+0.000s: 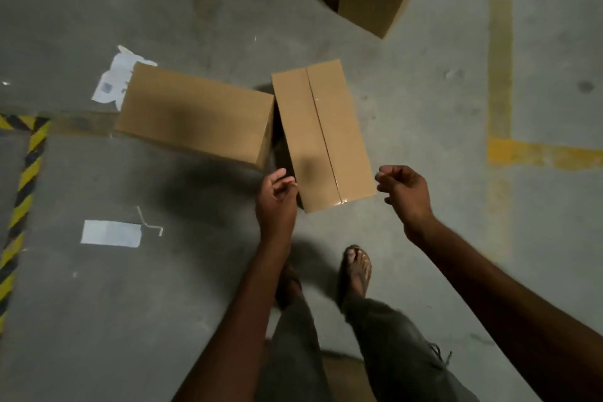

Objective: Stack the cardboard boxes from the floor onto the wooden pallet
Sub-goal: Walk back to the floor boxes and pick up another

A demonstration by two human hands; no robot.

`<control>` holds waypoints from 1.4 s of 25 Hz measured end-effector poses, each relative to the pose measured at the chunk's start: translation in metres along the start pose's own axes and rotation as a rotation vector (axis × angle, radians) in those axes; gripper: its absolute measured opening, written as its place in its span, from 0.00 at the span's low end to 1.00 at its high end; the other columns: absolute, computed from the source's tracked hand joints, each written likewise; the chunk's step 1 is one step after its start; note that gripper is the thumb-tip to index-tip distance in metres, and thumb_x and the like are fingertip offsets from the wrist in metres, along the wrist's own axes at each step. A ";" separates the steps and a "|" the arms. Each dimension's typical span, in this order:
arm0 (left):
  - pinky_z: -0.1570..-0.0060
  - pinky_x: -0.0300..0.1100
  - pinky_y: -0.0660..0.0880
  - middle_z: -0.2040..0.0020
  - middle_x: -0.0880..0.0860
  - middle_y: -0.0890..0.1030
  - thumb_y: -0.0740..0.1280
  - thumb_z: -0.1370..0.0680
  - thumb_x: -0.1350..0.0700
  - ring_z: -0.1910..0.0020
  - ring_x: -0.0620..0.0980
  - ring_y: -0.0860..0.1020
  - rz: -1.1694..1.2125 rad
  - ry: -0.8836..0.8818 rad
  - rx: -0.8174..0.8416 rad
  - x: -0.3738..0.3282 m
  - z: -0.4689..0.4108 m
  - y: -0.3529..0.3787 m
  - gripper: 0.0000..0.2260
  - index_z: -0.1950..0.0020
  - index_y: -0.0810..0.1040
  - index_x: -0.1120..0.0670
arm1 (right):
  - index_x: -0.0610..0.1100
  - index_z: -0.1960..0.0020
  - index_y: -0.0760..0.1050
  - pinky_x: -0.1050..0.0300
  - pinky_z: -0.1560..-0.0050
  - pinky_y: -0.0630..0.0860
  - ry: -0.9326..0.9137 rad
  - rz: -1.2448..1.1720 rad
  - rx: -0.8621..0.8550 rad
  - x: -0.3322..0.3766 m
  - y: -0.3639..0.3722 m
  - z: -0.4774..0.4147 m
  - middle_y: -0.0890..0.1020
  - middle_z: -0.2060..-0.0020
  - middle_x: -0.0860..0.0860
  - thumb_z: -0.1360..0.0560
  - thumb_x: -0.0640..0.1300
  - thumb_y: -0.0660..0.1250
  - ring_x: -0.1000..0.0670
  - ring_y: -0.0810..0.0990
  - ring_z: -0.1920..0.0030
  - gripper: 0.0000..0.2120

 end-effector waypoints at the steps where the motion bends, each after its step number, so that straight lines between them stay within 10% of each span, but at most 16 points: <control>1: 0.49 0.34 0.78 0.46 0.50 0.84 0.71 0.21 0.63 0.45 0.48 0.83 -0.029 -0.014 0.032 0.014 -0.020 0.004 0.15 0.36 0.78 0.50 | 0.49 0.49 0.81 0.51 0.50 0.77 0.024 0.014 -0.011 -0.018 0.013 -0.014 0.86 0.52 0.51 0.22 0.41 0.72 0.50 0.83 0.52 0.04; 5: 0.60 0.25 0.73 0.38 0.52 0.81 0.70 0.20 0.62 0.45 0.44 0.80 -0.108 -0.108 0.119 0.067 -0.108 0.046 0.19 0.29 0.75 0.53 | 0.51 0.46 0.81 0.53 0.46 0.76 0.052 0.078 -0.036 -0.064 0.059 -0.098 0.85 0.48 0.51 0.24 0.43 0.74 0.48 0.83 0.45 0.08; 10: 0.31 0.49 0.71 0.20 0.55 0.65 0.71 0.20 0.57 0.23 0.55 0.67 -0.253 -0.159 0.166 0.131 -0.206 0.104 0.34 0.17 0.58 0.49 | 0.50 0.30 0.75 0.52 0.36 0.75 -0.075 0.309 -0.048 -0.091 0.101 -0.216 0.78 0.33 0.50 0.24 0.47 0.73 0.48 0.76 0.34 0.24; 17: 0.25 0.54 0.67 0.19 0.56 0.64 0.70 0.19 0.51 0.22 0.59 0.65 -0.292 -0.227 0.092 0.203 -0.287 0.135 0.37 0.16 0.54 0.52 | 0.48 0.16 0.46 0.40 0.24 0.66 -0.076 0.497 0.015 -0.138 0.134 -0.323 0.60 0.19 0.46 0.24 0.54 0.74 0.40 0.65 0.23 0.49; 24: 0.31 0.57 0.74 0.24 0.52 0.72 0.72 0.28 0.38 0.29 0.58 0.74 -0.311 -0.157 0.127 0.186 -0.288 0.139 0.41 0.18 0.60 0.44 | 0.50 0.36 0.69 0.43 0.37 0.79 0.007 0.330 0.067 -0.135 0.108 -0.322 0.79 0.47 0.53 0.29 0.53 0.79 0.44 0.79 0.41 0.27; 30: 0.45 0.50 0.82 0.42 0.49 0.85 0.71 0.21 0.51 0.44 0.53 0.84 -0.286 -0.064 0.372 0.054 -0.246 0.145 0.17 0.32 0.78 0.48 | 0.49 0.32 0.76 0.55 0.50 0.83 0.113 -0.003 0.122 -0.057 0.034 -0.233 0.85 0.45 0.51 0.28 0.46 0.80 0.50 0.86 0.49 0.27; 35: 0.40 0.55 0.80 0.40 0.56 0.85 0.72 0.20 0.53 0.41 0.59 0.83 -0.320 -0.078 0.570 -0.066 -0.151 0.162 0.18 0.31 0.78 0.53 | 0.52 0.35 0.76 0.53 0.51 0.83 0.141 -0.161 0.149 0.012 -0.036 -0.141 0.87 0.47 0.52 0.29 0.44 0.79 0.50 0.87 0.50 0.25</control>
Point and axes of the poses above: each hand's wrist, its own z-axis away from the middle knuckle, its own y-axis out of the palm, x = y × z, the point moved 9 cm from there along -z, towards the middle knuckle
